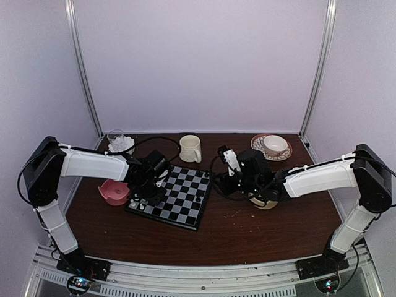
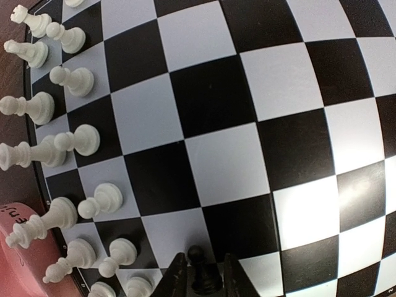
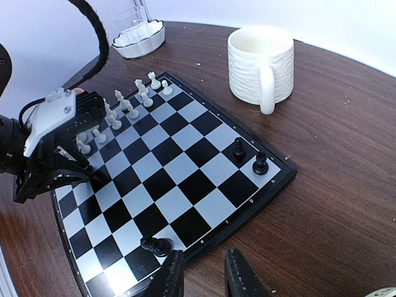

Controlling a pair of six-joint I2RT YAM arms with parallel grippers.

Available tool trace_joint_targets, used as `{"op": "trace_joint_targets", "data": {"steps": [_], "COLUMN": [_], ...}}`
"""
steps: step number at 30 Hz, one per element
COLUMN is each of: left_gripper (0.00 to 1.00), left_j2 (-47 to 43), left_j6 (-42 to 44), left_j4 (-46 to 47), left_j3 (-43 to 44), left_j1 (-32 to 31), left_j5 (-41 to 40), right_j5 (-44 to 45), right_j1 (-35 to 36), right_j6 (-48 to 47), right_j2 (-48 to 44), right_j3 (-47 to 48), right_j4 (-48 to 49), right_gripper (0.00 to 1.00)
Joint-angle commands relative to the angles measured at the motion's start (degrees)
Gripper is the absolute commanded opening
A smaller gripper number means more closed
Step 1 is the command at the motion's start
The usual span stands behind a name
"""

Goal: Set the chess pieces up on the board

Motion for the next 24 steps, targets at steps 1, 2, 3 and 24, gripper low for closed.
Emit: {"op": "trace_joint_targets", "data": {"steps": [1,2,3,24], "left_gripper": [0.22,0.22,0.23,0.08], "left_j2": [1.94,2.11,2.26,-0.13], "left_j6": [-0.38,-0.38,-0.35,0.82], "left_j4": [-2.05,-2.31,-2.57,1.52], "left_j3": [1.36,1.53,1.68,-0.02], "left_j1": [0.28,0.28,0.28,0.28], "left_j5": [0.4,0.33,0.24,8.39], "right_j5": [-0.67,-0.7,-0.65,-0.84], "right_j1": [0.16,0.21,0.17,0.17], "right_j6": [0.12,0.12,0.08,0.04], "right_j2": [-1.15,-1.18,-1.33,-2.17], "right_j3": [-0.45,-0.47,-0.51,-0.85], "right_j4": [0.31,0.35,0.36,0.47], "right_gripper": [0.25,0.25,0.25,0.24]}}
